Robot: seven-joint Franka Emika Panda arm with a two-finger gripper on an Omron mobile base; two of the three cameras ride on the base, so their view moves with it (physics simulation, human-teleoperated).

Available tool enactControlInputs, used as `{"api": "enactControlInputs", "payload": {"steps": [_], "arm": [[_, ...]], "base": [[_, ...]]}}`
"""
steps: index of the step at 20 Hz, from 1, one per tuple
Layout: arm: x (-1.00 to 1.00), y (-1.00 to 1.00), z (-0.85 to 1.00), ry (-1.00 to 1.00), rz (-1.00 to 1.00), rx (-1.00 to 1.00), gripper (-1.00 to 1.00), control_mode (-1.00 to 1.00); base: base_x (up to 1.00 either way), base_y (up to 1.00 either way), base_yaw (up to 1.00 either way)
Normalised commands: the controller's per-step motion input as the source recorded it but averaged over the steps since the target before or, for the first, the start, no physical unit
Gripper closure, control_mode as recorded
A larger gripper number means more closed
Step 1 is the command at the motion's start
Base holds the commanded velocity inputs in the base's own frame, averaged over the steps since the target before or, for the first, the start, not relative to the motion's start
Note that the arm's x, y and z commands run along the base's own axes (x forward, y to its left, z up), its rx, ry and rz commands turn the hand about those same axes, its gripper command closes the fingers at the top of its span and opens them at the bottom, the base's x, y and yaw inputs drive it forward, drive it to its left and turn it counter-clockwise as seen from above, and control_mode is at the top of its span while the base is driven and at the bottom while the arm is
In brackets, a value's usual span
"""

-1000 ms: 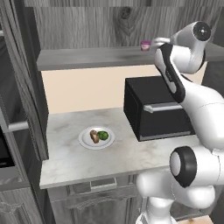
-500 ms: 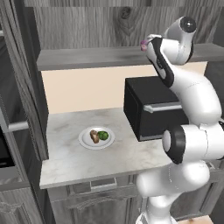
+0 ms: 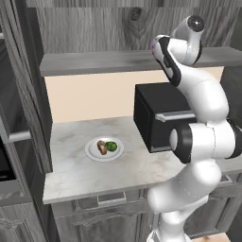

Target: Pick the avocado and bread from the counter and place them on the plate. Then pick the jam from the cabinet and place it next to the plate. Lastly close the cabinet door.

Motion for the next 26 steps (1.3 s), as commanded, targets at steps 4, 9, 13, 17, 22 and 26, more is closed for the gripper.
{"api": "enactControlInputs", "payload": {"steps": [4, 9, 13, 17, 22, 26], "arm": [[0.32, -0.06, -0.01, 0.00, 0.00, 0.00, -1.00, -1.00], [0.37, -0.11, -0.01, 0.00, 0.00, -0.02, -1.00, -1.00], [0.29, -0.05, -0.02, 0.00, 0.00, -0.01, -1.00, -1.00], [0.31, -0.01, -0.04, 0.00, 0.00, 0.00, -1.00, -1.00], [0.31, 0.00, -0.07, 0.02, 0.00, -0.01, -1.00, -1.00], [0.35, 0.00, -0.07, 0.04, 0.00, -0.02, -1.00, -1.00]], "base": [[0.00, 0.00, 0.00], [0.00, 0.00, 0.00], [0.00, 0.00, 0.00], [0.00, 0.00, 0.00], [0.00, 0.00, 0.00], [0.00, 0.00, 0.00]]}}
